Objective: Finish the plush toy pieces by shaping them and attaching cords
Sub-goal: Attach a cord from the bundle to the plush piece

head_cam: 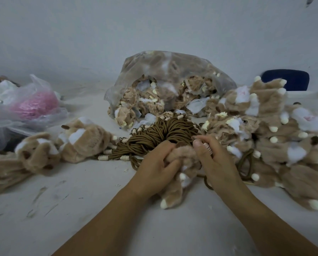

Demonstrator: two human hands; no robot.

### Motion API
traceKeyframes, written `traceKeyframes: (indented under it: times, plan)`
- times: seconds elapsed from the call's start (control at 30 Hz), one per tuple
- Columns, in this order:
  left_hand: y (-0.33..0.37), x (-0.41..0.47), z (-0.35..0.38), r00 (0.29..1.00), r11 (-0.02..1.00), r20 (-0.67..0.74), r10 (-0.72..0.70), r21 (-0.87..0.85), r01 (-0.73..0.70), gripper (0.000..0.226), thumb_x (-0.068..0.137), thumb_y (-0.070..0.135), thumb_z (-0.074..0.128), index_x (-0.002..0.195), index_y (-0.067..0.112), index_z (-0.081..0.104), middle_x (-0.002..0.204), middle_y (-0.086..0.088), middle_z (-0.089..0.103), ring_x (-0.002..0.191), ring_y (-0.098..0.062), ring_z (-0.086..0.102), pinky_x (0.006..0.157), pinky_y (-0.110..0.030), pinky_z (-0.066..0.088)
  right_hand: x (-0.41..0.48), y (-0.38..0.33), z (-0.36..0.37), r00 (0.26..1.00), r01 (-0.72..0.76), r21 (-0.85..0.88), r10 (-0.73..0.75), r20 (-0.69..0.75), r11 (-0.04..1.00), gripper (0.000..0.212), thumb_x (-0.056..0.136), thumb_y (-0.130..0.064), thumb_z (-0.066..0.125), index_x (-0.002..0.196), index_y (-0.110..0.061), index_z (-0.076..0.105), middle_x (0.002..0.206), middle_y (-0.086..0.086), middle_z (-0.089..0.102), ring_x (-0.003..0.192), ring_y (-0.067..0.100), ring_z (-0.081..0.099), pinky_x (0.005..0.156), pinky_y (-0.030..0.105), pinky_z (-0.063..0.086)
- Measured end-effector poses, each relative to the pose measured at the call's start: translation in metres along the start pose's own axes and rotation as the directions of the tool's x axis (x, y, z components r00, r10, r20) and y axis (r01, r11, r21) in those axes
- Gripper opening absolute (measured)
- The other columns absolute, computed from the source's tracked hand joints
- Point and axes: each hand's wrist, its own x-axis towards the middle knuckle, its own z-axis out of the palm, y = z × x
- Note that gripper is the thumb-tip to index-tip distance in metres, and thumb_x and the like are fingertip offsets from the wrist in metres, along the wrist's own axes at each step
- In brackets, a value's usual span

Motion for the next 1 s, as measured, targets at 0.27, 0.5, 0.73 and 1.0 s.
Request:
traceKeyframes:
  times: [0.27,0.5,0.73,1.0]
  plan:
    - [-0.003,0.001,0.002,0.998,0.999,-0.060,0.031,-0.041,-0.033,0.016,0.084,0.005,0.056,0.092,0.019,0.058,0.087,0.009,0.054,0.080,-0.006,0.053,0.068,-0.012,0.038,0.001,0.003,0.005,0.993,0.084,-0.018,-0.082,0.086,0.996,0.015,0.090,-0.026,0.061,0.098,-0.039,0.058,0.095,-0.021,0.061,0.090,-0.009,0.056,0.071,0.002,0.039]
    - [0.004,0.002,0.000,0.995,0.990,-0.081,0.053,-0.126,-0.063,0.028,0.085,0.011,0.048,0.105,0.030,0.054,0.104,0.007,0.059,0.095,-0.001,0.056,0.082,-0.010,0.042,0.003,0.008,0.006,0.993,-0.054,0.050,0.048,0.110,0.997,0.002,0.090,-0.023,0.063,0.092,-0.025,0.063,0.078,-0.012,0.065,0.068,-0.003,0.056,0.061,0.008,0.042]
    - [0.009,-0.001,0.000,0.993,0.947,0.009,-0.114,-0.303,0.111,0.021,0.087,0.054,0.054,0.103,0.042,0.058,0.103,0.027,0.065,0.098,0.005,0.061,0.078,-0.006,0.043,0.003,0.000,0.006,0.992,0.126,-0.067,-0.124,0.034,0.990,0.029,0.085,-0.007,0.066,0.083,-0.030,0.050,0.082,-0.009,0.055,0.073,-0.002,0.051,0.061,0.007,0.038]
    - [0.010,0.000,-0.001,0.986,0.949,-0.049,-0.157,-0.285,0.136,0.022,0.092,0.044,0.058,0.094,0.024,0.067,0.092,0.008,0.068,0.087,-0.001,0.063,0.074,-0.011,0.046,-0.001,-0.001,0.006,0.997,0.041,0.079,-0.046,0.059,0.996,0.015,0.087,-0.019,0.065,0.091,-0.029,0.054,0.089,-0.017,0.060,0.074,-0.005,0.057,0.060,0.006,0.043]
